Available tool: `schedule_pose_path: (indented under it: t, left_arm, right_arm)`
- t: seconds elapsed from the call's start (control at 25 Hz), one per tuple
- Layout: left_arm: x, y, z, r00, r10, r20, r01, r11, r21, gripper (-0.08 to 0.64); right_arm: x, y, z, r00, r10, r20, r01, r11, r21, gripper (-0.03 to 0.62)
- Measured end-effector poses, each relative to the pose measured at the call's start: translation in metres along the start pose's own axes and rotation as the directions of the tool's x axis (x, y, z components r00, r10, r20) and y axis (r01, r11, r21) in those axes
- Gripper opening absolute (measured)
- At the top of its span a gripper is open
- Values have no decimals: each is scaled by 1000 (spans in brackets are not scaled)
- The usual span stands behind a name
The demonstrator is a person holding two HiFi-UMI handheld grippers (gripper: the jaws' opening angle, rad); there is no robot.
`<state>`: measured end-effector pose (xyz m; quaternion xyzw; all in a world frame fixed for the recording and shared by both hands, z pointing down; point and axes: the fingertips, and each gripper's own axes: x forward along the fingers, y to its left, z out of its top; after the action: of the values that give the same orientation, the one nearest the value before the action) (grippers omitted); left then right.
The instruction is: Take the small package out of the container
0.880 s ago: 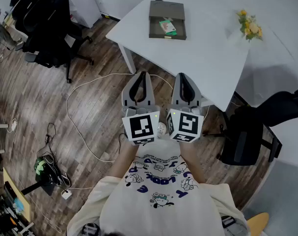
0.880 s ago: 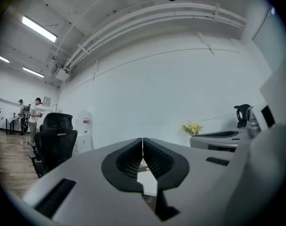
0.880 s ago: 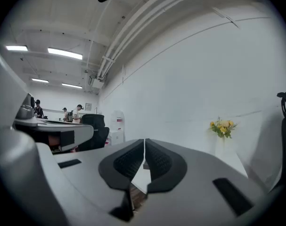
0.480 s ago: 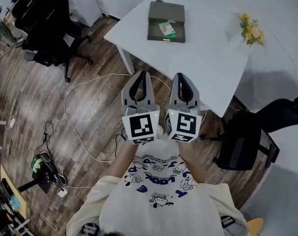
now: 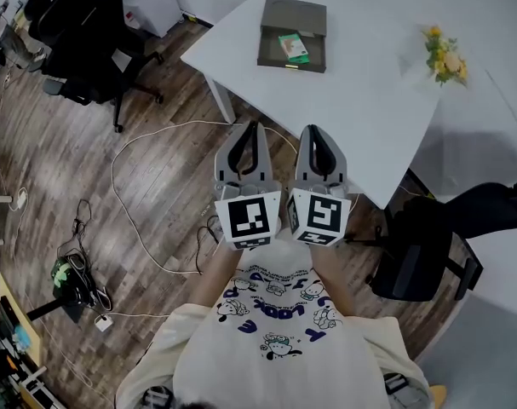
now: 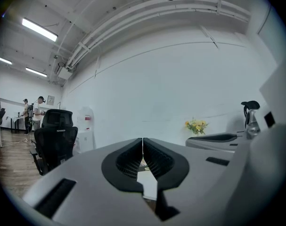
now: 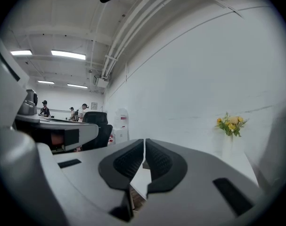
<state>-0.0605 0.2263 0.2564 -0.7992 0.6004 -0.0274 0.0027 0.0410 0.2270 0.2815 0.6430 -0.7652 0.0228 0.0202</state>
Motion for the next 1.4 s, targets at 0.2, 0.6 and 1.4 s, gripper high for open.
schedule_pose_path:
  t: [0.2,0.6,1.4]
  left_arm:
    - [11,2,-2,1000,4,-12,-4,1000,3,17]
    - [62,6,-7,1000,-4,-27,3,1000,-15,17]
    - [196,22,-20,994,-57,-94,56,998,-13,17]
  right_arm:
    - [11,-3,-4,1000,4,-14,-4,1000,10,32]
    - [52,-23,-7,999,-6,-34,6,1000,2,32]
    - [180,-63,-17,994,-36,-99,41,998,47,32]
